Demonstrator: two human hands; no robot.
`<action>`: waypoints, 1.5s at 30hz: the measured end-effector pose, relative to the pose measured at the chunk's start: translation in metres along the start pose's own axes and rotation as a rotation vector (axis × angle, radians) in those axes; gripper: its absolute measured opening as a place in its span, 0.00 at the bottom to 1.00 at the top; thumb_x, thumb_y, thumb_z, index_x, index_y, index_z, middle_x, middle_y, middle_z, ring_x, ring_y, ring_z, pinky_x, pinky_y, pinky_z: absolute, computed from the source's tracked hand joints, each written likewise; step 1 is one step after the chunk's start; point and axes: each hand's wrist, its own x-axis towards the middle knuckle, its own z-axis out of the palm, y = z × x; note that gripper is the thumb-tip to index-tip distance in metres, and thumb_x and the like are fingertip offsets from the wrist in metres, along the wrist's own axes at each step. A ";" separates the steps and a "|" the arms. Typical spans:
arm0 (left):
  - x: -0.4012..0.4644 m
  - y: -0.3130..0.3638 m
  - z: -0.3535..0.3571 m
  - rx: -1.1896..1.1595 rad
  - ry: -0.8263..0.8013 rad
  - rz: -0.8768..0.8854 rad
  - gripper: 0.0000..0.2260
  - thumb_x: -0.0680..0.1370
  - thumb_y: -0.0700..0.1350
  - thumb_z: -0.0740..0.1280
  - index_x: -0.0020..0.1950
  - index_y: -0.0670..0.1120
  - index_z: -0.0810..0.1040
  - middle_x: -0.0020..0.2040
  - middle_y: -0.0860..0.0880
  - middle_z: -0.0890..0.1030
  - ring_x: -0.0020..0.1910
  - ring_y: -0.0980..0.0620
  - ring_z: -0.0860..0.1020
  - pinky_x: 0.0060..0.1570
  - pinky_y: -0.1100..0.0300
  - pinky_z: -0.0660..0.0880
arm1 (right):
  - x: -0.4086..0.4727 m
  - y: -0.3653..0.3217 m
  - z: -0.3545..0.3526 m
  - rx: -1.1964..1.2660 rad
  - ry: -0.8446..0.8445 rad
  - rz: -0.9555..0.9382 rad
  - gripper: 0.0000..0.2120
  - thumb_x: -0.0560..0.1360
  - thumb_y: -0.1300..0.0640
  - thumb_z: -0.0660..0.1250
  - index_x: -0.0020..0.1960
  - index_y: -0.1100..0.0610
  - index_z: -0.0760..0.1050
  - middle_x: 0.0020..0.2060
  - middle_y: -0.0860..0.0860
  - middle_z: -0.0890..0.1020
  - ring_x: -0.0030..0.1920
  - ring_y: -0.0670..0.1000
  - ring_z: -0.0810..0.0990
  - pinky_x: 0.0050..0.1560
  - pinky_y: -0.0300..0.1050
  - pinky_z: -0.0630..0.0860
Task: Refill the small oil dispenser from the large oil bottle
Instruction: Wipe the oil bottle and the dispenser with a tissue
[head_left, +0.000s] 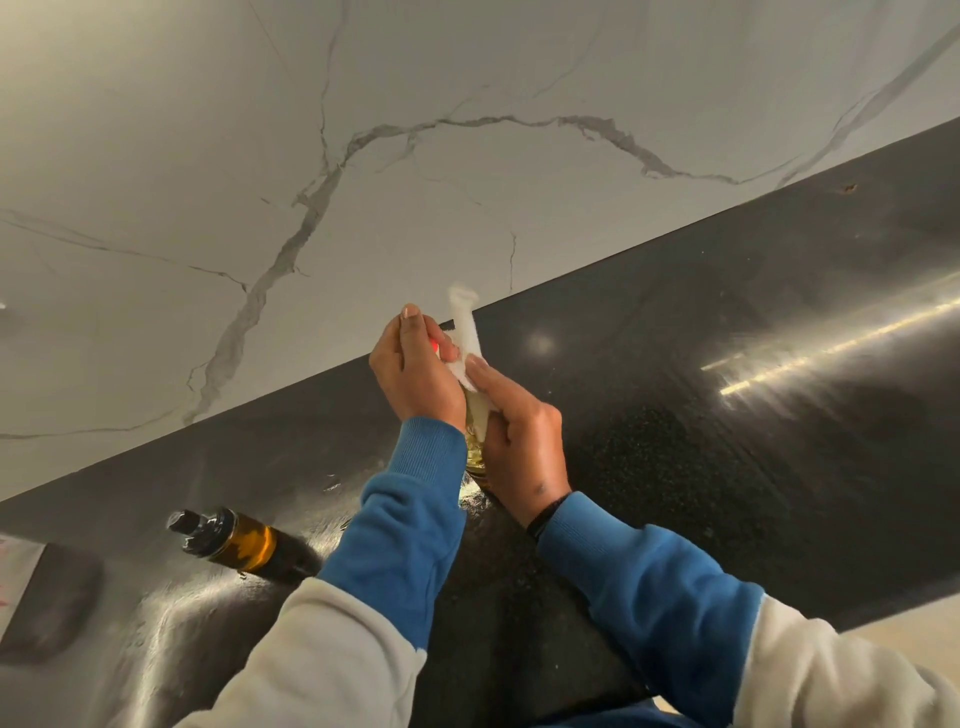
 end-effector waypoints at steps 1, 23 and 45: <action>0.000 0.000 -0.001 -0.012 -0.014 -0.012 0.20 0.83 0.41 0.57 0.30 0.44 0.69 0.23 0.51 0.68 0.26 0.50 0.66 0.34 0.55 0.70 | -0.006 0.012 -0.002 -0.039 -0.022 0.036 0.22 0.75 0.74 0.59 0.64 0.60 0.79 0.58 0.53 0.83 0.59 0.47 0.81 0.61 0.36 0.76; -0.002 -0.002 -0.014 0.109 -0.182 0.119 0.20 0.85 0.45 0.58 0.34 0.43 0.73 0.30 0.49 0.75 0.33 0.52 0.74 0.43 0.61 0.73 | -0.030 0.062 0.000 -0.138 -0.163 0.703 0.20 0.82 0.56 0.56 0.31 0.56 0.65 0.40 0.53 0.69 0.39 0.49 0.68 0.40 0.45 0.67; 0.013 -0.015 -0.005 -0.092 -0.432 0.188 0.22 0.85 0.41 0.57 0.29 0.46 0.69 0.23 0.52 0.68 0.24 0.45 0.68 0.32 0.53 0.71 | -0.014 0.011 0.016 0.016 0.232 0.675 0.18 0.83 0.53 0.58 0.38 0.60 0.74 0.31 0.46 0.74 0.34 0.45 0.70 0.37 0.44 0.70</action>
